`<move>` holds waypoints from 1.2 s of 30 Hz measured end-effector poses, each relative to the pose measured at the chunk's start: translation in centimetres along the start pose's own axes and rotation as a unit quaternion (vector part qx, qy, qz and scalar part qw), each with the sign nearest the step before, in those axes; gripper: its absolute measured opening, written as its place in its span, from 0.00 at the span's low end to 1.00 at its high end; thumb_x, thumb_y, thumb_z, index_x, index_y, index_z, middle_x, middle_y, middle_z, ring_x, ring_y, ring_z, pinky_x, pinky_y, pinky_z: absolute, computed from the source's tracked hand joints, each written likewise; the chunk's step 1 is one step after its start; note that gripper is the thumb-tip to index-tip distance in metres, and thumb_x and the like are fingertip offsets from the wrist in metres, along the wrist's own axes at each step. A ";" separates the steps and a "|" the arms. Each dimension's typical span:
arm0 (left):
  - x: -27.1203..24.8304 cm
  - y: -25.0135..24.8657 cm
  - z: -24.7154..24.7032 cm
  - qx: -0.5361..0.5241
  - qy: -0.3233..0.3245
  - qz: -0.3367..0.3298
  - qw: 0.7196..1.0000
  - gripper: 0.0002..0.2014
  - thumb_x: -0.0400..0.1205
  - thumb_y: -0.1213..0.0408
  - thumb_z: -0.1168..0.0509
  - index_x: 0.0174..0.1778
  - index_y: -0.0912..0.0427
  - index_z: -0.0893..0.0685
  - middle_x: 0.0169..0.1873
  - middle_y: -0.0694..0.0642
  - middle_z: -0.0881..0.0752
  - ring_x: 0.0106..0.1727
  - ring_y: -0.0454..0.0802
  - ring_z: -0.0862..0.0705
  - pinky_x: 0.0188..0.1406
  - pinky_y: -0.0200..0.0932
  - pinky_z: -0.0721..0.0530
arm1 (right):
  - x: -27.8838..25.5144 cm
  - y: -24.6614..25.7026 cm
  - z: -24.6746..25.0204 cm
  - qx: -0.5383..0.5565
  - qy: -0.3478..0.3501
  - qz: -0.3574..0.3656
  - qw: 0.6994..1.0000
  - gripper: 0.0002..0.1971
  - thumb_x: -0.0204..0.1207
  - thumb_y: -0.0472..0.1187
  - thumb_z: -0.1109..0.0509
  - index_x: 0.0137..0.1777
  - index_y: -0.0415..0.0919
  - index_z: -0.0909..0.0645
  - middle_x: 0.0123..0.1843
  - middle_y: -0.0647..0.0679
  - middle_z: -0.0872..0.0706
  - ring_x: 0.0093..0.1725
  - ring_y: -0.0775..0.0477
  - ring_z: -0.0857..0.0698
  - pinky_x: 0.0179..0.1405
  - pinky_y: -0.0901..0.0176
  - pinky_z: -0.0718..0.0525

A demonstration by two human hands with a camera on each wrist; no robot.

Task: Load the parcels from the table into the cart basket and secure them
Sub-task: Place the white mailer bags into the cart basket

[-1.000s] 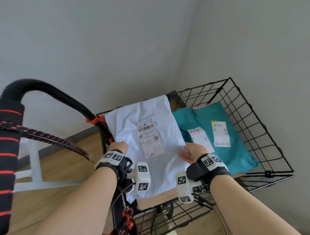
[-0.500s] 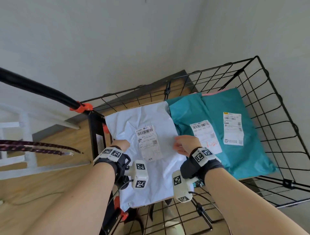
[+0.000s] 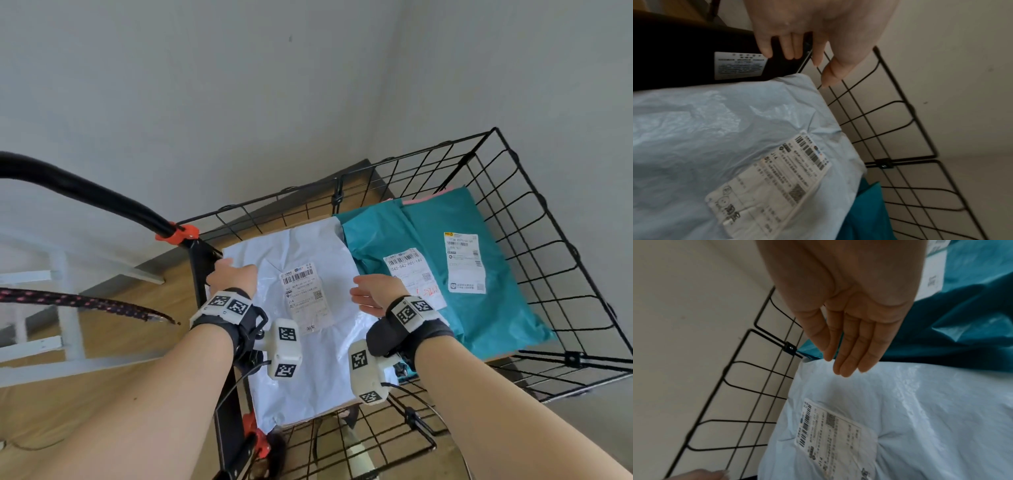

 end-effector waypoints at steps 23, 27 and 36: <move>-37.4 -3.7 1.6 -0.083 0.446 -0.366 0.812 0.13 0.79 0.74 0.41 0.36 0.52 0.18 0.33 0.50 0.21 0.33 0.44 0.26 0.31 0.38 0.30 | -32.7 -16.8 7.8 0.314 -0.220 0.252 0.889 0.12 0.80 0.26 0.41 0.43 0.38 0.19 0.36 0.39 0.17 0.23 0.52 0.22 0.30 0.62 0.19; -42.8 -0.1 0.9 -0.048 0.496 -0.384 0.777 0.12 0.80 0.73 0.40 0.37 0.52 0.18 0.38 0.53 0.19 0.38 0.43 0.23 0.32 0.38 0.28 | -36.7 -23.2 9.6 0.377 -0.257 0.252 0.853 0.11 0.79 0.24 0.41 0.42 0.34 0.19 0.34 0.37 0.18 0.15 0.54 0.24 0.20 0.68 0.23; -54.4 9.0 -2.0 0.037 0.571 -0.399 0.717 0.12 0.80 0.73 0.38 0.38 0.51 0.17 0.39 0.52 0.17 0.44 0.47 0.21 0.42 0.41 0.26 | -44.3 -37.5 13.9 0.413 -0.353 0.244 0.803 0.12 0.78 0.23 0.40 0.43 0.37 0.19 0.35 0.41 0.17 0.30 0.50 0.21 0.34 0.64 0.22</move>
Point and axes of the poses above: each hand's wrist, its own x-axis towards the middle knuckle, its own z-axis out of the back of the hand, y = z × x, the point moved 8 cm from there along x, towards the middle knuckle
